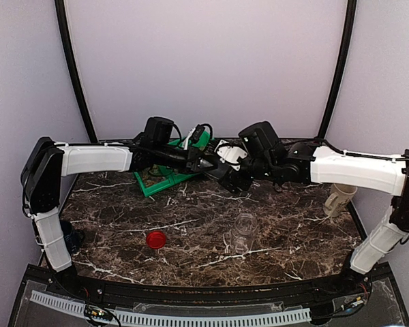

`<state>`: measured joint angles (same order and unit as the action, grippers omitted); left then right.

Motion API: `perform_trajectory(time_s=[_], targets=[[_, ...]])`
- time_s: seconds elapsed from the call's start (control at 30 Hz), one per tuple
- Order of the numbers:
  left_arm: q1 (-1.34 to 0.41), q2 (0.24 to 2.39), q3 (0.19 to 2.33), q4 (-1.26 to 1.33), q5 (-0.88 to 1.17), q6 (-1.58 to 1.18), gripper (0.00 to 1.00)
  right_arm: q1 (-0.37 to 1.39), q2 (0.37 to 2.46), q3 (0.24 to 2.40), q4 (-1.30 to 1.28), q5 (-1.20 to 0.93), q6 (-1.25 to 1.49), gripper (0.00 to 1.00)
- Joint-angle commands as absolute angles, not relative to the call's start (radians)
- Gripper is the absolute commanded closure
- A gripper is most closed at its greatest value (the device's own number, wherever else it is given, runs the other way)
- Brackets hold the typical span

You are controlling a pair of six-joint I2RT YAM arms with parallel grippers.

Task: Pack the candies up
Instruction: Pass from the right arm to the left, then pass from the left arm to the right

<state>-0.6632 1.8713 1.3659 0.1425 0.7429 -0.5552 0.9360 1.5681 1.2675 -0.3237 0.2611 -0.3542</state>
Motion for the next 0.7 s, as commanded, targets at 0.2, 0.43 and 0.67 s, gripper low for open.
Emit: perform_trajectory(time_s=[0.2, 0.43, 0.67], targets=[[-0.635, 1.796, 1.338, 0.200, 0.755, -0.600, 1.00, 0.945, 1.402, 1.118, -0.196, 0.335, -0.376, 0.02], [-0.623, 1.786, 1.319, 0.258, 0.785, -0.664, 1.00, 0.945, 1.351, 1.074, -0.159, 0.338, -0.400, 0.05], [-0.621, 1.790, 1.304, 0.313, 0.855, -0.746, 1.00, 0.945, 1.323, 1.016, -0.076, 0.343, -0.442, 0.17]])
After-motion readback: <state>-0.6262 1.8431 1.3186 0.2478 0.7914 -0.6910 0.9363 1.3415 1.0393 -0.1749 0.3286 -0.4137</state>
